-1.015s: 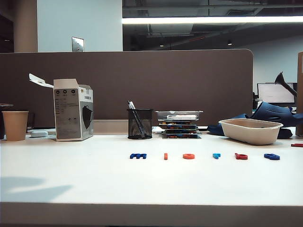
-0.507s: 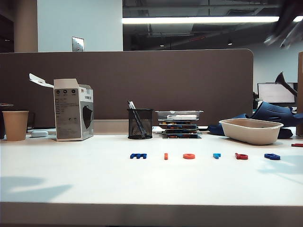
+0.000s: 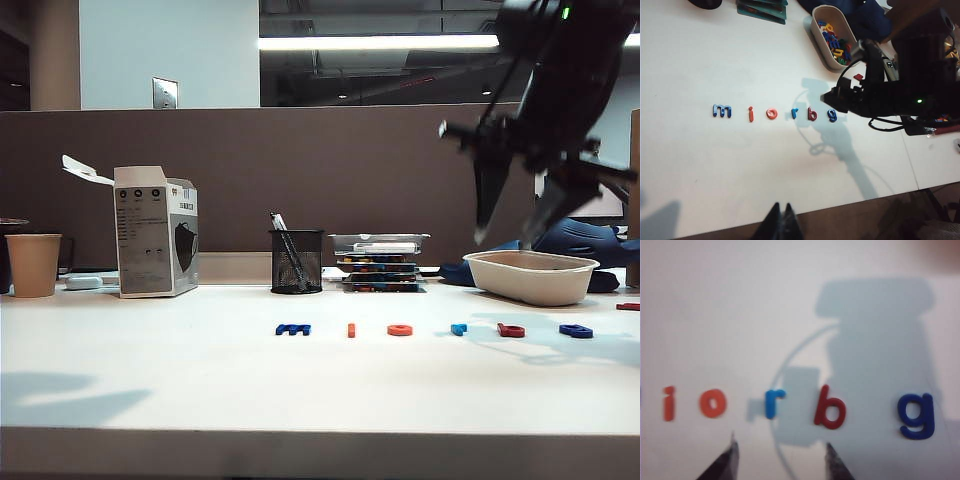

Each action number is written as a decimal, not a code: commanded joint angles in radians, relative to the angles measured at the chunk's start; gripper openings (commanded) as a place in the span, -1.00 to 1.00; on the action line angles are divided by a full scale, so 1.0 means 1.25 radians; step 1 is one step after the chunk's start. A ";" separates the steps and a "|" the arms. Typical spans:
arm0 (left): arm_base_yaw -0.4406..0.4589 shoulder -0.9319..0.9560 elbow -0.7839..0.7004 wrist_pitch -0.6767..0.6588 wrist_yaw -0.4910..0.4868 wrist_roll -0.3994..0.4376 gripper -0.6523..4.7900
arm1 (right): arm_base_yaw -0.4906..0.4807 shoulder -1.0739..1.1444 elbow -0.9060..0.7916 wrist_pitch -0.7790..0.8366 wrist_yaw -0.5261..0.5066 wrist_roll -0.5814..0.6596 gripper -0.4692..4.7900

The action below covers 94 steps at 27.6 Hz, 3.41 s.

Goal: Select the appropriate letters from the row of letter magnets placed on the table to arrange into the word "big".

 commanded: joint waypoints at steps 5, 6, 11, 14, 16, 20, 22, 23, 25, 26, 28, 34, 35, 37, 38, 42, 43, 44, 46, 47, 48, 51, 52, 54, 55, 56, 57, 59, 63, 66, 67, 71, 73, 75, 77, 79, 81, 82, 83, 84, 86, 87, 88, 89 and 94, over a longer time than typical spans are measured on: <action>0.000 -0.002 0.003 0.010 -0.004 -0.001 -0.77 | 0.001 0.077 0.011 0.007 0.004 0.032 0.00; 0.000 -0.002 0.003 0.010 -0.004 -0.001 -0.77 | 0.001 0.085 0.011 0.008 0.004 0.032 0.00; 0.000 -0.002 0.003 0.010 -0.004 -0.001 -0.77 | 0.001 0.117 0.011 0.002 0.029 0.032 0.00; 0.000 -0.001 0.003 0.010 -0.004 -0.001 -0.77 | 0.001 0.125 0.011 0.002 0.041 0.032 0.00; 0.000 -0.002 0.003 0.010 -0.004 -0.001 -0.77 | 0.001 0.128 0.011 0.002 0.056 0.032 0.00; 0.000 -0.001 0.003 0.010 -0.004 -0.001 -0.77 | 0.001 0.139 0.011 0.001 0.066 0.046 0.00; 0.000 -0.002 0.003 0.010 -0.004 -0.001 -0.77 | 0.001 0.149 0.011 0.003 0.063 0.054 0.00; 0.000 -0.002 0.003 0.010 -0.004 -0.001 -0.77 | 0.001 0.151 0.011 0.005 0.063 0.055 0.00; 0.000 -0.002 0.003 0.010 -0.004 -0.001 -0.77 | 0.001 0.152 0.011 0.006 0.063 0.056 0.00; 0.000 -0.001 0.003 0.010 -0.004 -0.001 -0.77 | 0.001 0.152 0.011 0.010 0.063 0.056 0.00; 0.000 -0.001 0.003 0.010 -0.004 -0.001 -0.77 | 0.001 0.152 0.011 0.018 0.063 0.059 0.00; 0.000 -0.001 0.003 0.010 -0.004 -0.001 -0.77 | 0.001 0.160 0.011 0.019 0.063 0.072 0.00; 0.000 -0.001 0.003 0.010 -0.004 -0.001 -0.77 | 0.001 0.162 0.011 0.019 0.063 0.072 0.00; 0.000 -0.001 0.003 0.010 -0.004 -0.001 -0.77 | 0.001 0.165 0.011 0.017 0.063 0.075 0.00; 0.000 -0.001 0.003 0.011 -0.004 -0.001 -0.77 | 0.001 0.165 0.011 0.016 0.063 0.077 0.00; 0.000 -0.001 0.003 0.010 -0.004 -0.001 -0.77 | 0.002 0.169 0.011 0.014 0.063 0.080 0.00; 0.000 -0.001 0.003 0.010 -0.004 -0.001 -0.77 | 0.002 0.172 0.011 0.014 0.063 0.080 0.00; 0.000 -0.001 0.003 0.010 -0.004 -0.001 -0.77 | 0.002 0.173 0.011 0.013 0.063 0.080 0.00; 0.000 -0.002 0.003 0.010 -0.004 -0.001 -0.77 | 0.002 0.178 0.011 0.010 0.063 0.080 0.00; 0.000 -0.002 0.003 0.010 -0.004 -0.001 -0.77 | 0.002 0.183 0.011 0.009 0.062 0.080 -0.01; 0.000 -0.002 0.003 0.010 -0.004 -0.001 -0.77 | 0.011 0.187 0.011 0.003 0.067 0.080 -0.02; 0.000 -0.001 0.003 0.009 -0.004 -0.001 -0.77 | 0.023 0.200 0.011 0.002 0.066 0.080 -0.02; 0.000 -0.002 0.003 0.010 -0.004 -0.001 -0.77 | 0.027 0.203 0.011 0.001 0.065 0.080 -0.02; 0.000 -0.002 0.003 0.010 -0.004 -0.001 -0.77 | 0.039 0.207 0.011 -0.008 0.070 0.079 -0.02; 0.000 -0.002 0.003 0.010 -0.004 -0.001 -0.77 | 0.041 0.208 0.011 -0.011 0.071 0.079 -0.02; 0.000 -0.002 0.003 0.010 -0.004 -0.001 -0.77 | 0.042 0.212 0.011 -0.012 0.071 0.079 -0.02; 0.000 -0.002 0.003 0.010 -0.004 -0.001 -0.77 | 0.045 0.212 0.011 -0.016 0.072 0.079 -0.02; 0.000 -0.002 0.003 0.010 -0.004 -0.001 -0.77 | 0.046 0.214 0.011 -0.027 0.072 0.079 -0.04; 0.000 -0.002 0.003 0.010 -0.004 -0.001 -0.77 | 0.045 0.215 0.011 -0.052 0.099 0.079 -0.04; 0.000 -0.002 0.003 0.010 -0.004 -0.001 -0.77 | 0.045 0.215 0.011 -0.070 0.108 0.078 -0.04; 0.000 -0.002 0.003 0.010 -0.004 -0.001 -0.77 | 0.045 0.215 0.011 -0.072 0.108 0.078 -0.07; 0.000 -0.002 0.003 0.010 -0.004 -0.001 -0.77 | 0.045 0.215 0.011 -0.075 0.104 0.078 -0.35; 0.000 -0.002 0.003 0.010 -0.004 -0.001 -0.77 | 0.046 0.215 0.011 -0.078 0.105 0.076 -0.39; 0.000 -0.002 0.003 0.010 -0.004 -0.001 -0.77 | 0.046 0.215 0.011 -0.081 0.105 0.070 -0.39; 0.000 -0.002 0.003 0.010 -0.004 -0.001 -0.77 | 0.045 0.215 0.011 -0.089 0.108 0.070 -0.40; 0.000 -0.002 0.003 0.010 -0.004 -0.001 -0.77 | 0.046 0.216 0.011 -0.088 0.108 0.070 -0.47; 0.000 -0.002 0.003 0.010 -0.004 -0.001 -0.77 | 0.045 0.216 0.011 -0.088 0.108 0.070 -0.55; 0.000 -0.002 0.003 0.010 -0.004 -0.001 -0.77 | 0.045 0.216 0.011 -0.088 0.108 0.070 -0.55; 0.000 -0.002 0.003 0.010 -0.004 -0.001 -0.77 | 0.045 0.216 0.011 -0.088 0.108 0.070 -0.55; 0.000 -0.002 0.003 0.010 -0.004 -0.001 -0.77 | 0.045 0.216 0.011 -0.088 0.108 0.070 -0.55; 0.000 -0.002 0.003 0.010 -0.004 -0.001 -0.77 | 0.045 0.216 0.011 -0.088 0.108 0.070 -0.55; 0.000 -0.002 0.003 0.010 -0.004 -0.001 -0.77 | 0.045 0.216 0.011 -0.087 0.108 0.070 -0.55; 0.000 -0.002 0.003 0.010 -0.004 -0.001 -0.77 | 0.045 0.216 0.011 -0.084 0.108 0.070 -0.55; 0.000 -0.002 0.003 0.010 -0.004 -0.001 -0.77 | 0.045 0.216 0.011 -0.081 0.108 0.070 -0.55; 0.000 -0.002 0.003 0.010 -0.004 -0.001 -0.77 | 0.045 0.216 0.011 -0.078 0.114 0.070 -0.55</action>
